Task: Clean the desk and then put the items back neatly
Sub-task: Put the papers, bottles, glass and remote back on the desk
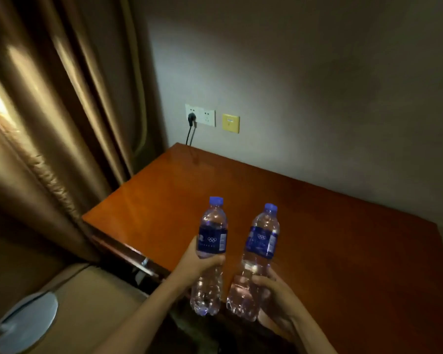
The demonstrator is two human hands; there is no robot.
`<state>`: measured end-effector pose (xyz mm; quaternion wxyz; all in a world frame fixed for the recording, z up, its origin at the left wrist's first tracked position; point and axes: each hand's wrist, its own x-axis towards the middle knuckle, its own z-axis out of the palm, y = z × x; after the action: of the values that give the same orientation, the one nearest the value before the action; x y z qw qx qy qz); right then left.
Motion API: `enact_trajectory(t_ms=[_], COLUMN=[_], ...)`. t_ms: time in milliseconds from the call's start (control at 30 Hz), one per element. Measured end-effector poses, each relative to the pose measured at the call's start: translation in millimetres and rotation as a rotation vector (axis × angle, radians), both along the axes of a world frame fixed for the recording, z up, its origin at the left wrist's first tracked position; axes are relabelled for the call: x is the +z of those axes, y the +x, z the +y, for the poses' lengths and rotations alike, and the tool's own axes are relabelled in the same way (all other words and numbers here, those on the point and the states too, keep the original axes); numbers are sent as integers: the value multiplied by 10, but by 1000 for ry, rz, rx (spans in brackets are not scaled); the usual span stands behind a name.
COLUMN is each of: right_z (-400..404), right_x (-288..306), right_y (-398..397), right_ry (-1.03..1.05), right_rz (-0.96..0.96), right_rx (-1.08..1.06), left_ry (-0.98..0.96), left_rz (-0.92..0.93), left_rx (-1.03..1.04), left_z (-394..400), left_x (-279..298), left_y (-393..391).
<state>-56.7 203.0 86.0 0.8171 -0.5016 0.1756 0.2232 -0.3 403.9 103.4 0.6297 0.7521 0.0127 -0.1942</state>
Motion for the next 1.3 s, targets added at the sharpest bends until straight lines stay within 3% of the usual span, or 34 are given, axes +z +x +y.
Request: enact_trajectory(t_ms=[167,367,500,633,933,1300], right_z=[180,483,815,1078,1342,1318], right_x=[-76,-135,-153,-245,-527,-866], right_y=[1068,1978,2529,2916,3403,3363], right_ry=[-177,-400,-537,-610,-767,-750], right_rz=[-69,-200,-197,-158,-130,-99], right_rx=[-36,82,101,-39,-185,-279], left_ry=[38,52,27,57,77,47], left_rz=[-51,-100,-126,-134,-129,10], left_rx=[70,179,155,55,57,75], left_z=[184,433,560,731,1054,1118], left_x=[-2,-50,-143,-281,-592,-828], left_y=[964,1806,2340,2806,3241,3388])
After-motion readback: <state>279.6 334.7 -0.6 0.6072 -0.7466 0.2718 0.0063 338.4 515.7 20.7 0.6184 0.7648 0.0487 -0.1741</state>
